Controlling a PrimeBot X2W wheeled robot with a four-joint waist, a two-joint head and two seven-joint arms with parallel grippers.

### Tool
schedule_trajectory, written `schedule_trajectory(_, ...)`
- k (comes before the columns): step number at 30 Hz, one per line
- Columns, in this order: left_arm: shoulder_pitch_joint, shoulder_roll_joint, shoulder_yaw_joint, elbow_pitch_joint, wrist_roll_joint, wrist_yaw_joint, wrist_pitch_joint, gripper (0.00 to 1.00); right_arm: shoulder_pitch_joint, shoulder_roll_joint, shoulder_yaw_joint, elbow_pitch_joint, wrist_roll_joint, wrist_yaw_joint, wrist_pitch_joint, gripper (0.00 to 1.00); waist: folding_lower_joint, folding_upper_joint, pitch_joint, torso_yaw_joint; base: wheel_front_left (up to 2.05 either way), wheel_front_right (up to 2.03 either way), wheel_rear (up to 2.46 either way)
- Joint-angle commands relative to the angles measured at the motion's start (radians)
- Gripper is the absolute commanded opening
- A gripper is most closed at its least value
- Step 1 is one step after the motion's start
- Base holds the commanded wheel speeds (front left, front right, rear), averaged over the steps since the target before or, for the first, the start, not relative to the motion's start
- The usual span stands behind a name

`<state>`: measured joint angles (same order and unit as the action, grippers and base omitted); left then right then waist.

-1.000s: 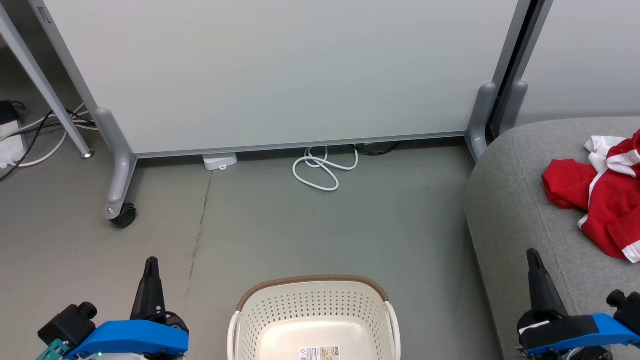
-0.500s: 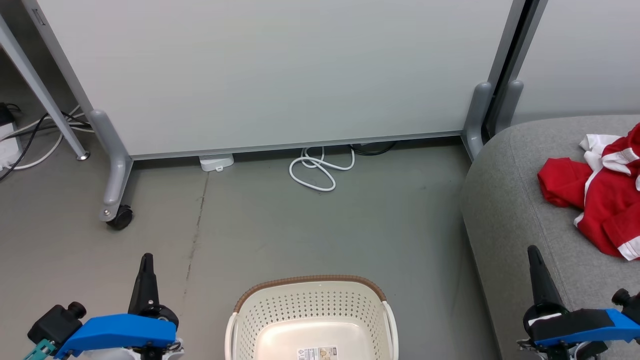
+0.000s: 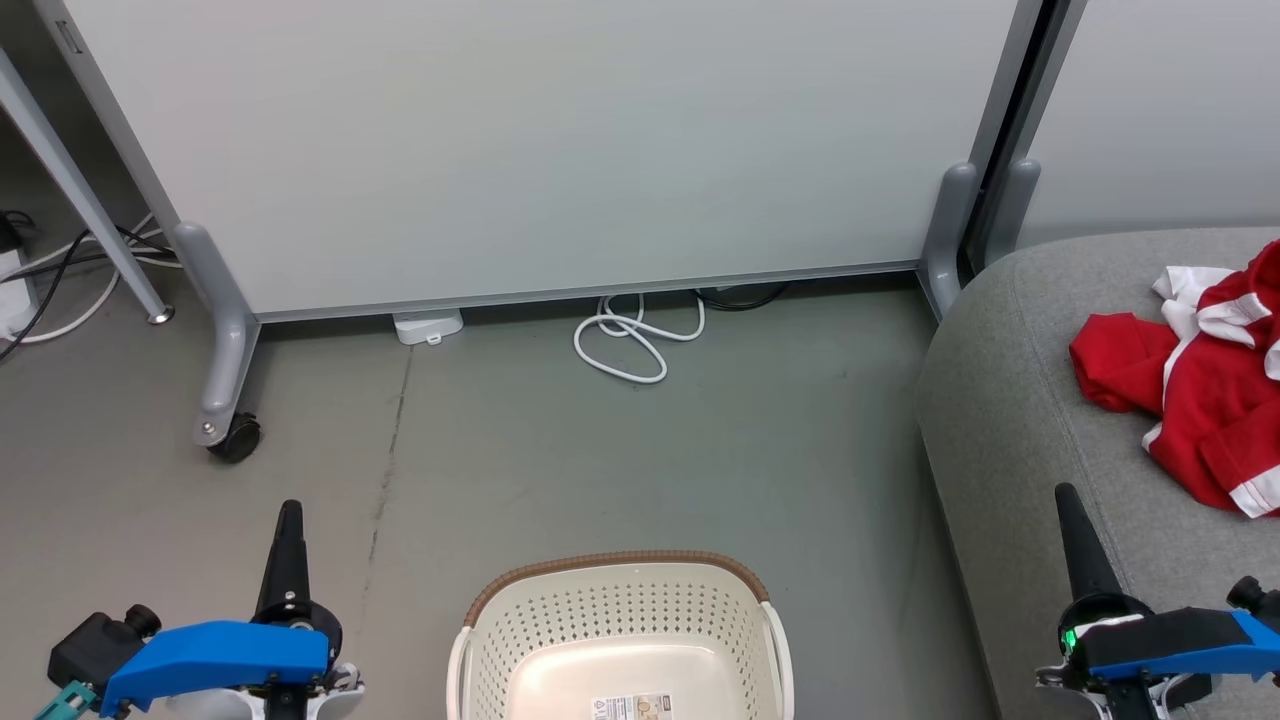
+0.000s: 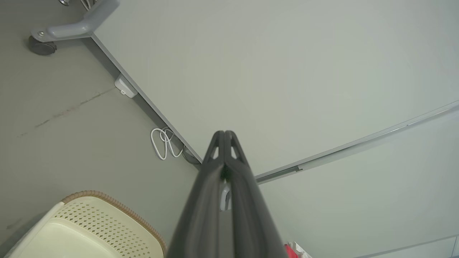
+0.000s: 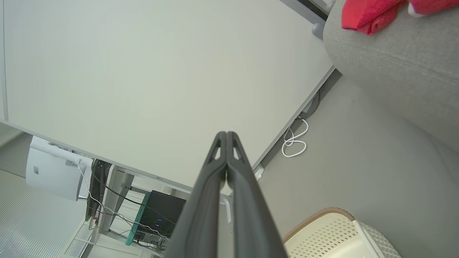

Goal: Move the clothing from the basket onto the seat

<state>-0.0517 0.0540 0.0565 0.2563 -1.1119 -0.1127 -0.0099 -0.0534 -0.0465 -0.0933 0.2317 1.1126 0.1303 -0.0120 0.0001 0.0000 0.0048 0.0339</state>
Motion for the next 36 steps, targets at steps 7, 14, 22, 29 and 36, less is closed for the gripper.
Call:
schedule_trajectory(7, -0.033, 0.001, 0.016, -0.013, -0.096, -0.008, 0.025, 0.0, -0.029, -0.004, -0.006, -0.003, 0.098, 0.001, 0.024, 0.0, -0.0001, 0.0, 0.0, -0.005, 0.0, 0.0, 0.0)
schedule_trajectory(14, -0.038, 0.0, 0.022, -0.013, -0.154, -0.01, 0.039, 0.0, -0.034, -0.005, -0.008, -0.001, 0.155, 0.001, 0.039, 0.0, -0.0001, 0.0, 0.0, -0.008, 0.0, 0.0, 0.0)
schedule_trajectory(22, -0.043, -0.001, 0.03, -0.013, -0.225, -0.013, 0.057, 0.0, -0.04, -0.005, -0.011, 0.002, 0.227, 0.001, 0.058, 0.0, -0.0001, 0.0, -0.001, -0.013, 0.0, 0.0, 0.0)
schedule_trajectory(29, -0.047, -0.001, 0.037, -0.013, -0.284, -0.014, 0.072, 0.0, -0.046, -0.005, -0.013, 0.005, 0.286, 0.001, 0.073, 0.0, -0.0001, 0.0, -0.001, -0.017, 0.0, 0.0, 0.0)
schedule_trajectory(36, -0.052, -0.002, 0.043, -0.013, -0.34, -0.015, 0.087, 0.0, -0.048, -0.005, -0.016, 0.007, 0.341, 0.001, 0.088, 0.0, -0.0001, 0.0, -0.001, -0.021, 0.0, 0.0, 0.0)
